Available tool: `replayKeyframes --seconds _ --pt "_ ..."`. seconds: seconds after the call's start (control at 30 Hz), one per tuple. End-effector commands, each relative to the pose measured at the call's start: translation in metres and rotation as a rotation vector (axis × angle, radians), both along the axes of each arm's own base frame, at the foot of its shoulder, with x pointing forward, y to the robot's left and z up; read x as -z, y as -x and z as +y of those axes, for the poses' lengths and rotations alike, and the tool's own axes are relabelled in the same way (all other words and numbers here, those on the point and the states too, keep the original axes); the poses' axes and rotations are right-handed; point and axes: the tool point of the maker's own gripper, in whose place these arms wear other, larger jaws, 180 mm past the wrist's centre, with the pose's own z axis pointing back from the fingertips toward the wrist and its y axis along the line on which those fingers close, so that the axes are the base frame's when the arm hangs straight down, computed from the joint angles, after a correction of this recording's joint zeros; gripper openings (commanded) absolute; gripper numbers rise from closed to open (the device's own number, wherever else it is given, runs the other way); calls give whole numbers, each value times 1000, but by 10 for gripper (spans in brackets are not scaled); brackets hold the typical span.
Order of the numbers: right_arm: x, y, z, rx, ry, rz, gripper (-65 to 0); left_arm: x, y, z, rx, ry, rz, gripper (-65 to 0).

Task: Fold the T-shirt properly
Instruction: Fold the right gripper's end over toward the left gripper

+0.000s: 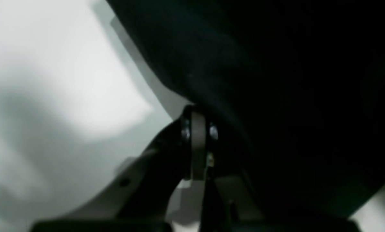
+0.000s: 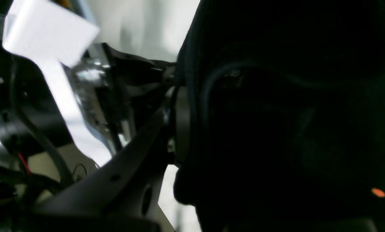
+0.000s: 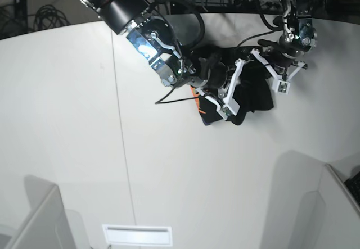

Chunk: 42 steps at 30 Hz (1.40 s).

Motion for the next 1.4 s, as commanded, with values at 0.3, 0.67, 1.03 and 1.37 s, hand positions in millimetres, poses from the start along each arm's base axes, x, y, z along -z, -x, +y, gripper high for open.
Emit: replayKeyframes --seconds 0.3,0.67,1.03,1.37 --pt "-19 -7 12 -2 -59 -30 -650 -29 29 70 -144 -134 -11 -650" --pt "-25 -7 18 -3 -76 -29 -650 -43 83 128 -164 -212 40 -650" --pt "-25 -8 18 1 -76 -30 -650 -51 90 147 -218 -239 31 -650" --pt "-20 -11 13 66 -48 11 -282 -51 90 148 -218 -241 31 -650"
